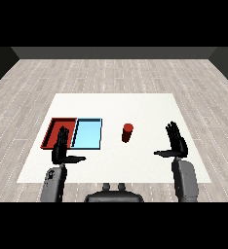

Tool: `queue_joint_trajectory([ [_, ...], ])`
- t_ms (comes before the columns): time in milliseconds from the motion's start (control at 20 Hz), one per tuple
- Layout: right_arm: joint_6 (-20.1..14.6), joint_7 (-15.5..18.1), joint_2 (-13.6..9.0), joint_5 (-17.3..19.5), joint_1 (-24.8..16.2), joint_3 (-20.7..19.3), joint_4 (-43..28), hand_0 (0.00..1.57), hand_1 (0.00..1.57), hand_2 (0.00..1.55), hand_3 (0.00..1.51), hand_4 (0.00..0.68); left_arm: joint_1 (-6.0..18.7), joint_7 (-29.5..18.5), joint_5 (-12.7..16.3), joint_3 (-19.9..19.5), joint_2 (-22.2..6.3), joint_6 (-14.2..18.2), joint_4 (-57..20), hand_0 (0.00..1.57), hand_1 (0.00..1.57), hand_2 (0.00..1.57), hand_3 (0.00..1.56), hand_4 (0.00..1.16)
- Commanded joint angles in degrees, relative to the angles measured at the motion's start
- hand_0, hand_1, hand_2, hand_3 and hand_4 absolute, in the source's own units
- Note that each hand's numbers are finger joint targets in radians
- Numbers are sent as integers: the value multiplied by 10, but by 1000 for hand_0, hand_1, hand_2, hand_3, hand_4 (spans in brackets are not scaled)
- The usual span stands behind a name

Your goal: Pick the red can and put it in the red box

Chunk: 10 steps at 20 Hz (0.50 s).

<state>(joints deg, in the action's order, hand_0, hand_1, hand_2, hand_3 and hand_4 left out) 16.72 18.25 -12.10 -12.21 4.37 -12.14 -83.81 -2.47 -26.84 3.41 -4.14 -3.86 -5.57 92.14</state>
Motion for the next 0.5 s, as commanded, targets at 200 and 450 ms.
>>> queue_joint_trajectory([
  [200, -14, -23, 27, 4, 24, 19, 22, 0, 0, 0, 0, 0, -5, -8, 0, -3, 1, -6, -10, 0, 0, 0, 0, 0],
  [450, -28, -21, 36, 5, 68, 18, 74, 0, 0, 0, 0, 0, 38, -28, 13, -30, -15, -20, -58, 0, 0, 0, 0, 0],
])
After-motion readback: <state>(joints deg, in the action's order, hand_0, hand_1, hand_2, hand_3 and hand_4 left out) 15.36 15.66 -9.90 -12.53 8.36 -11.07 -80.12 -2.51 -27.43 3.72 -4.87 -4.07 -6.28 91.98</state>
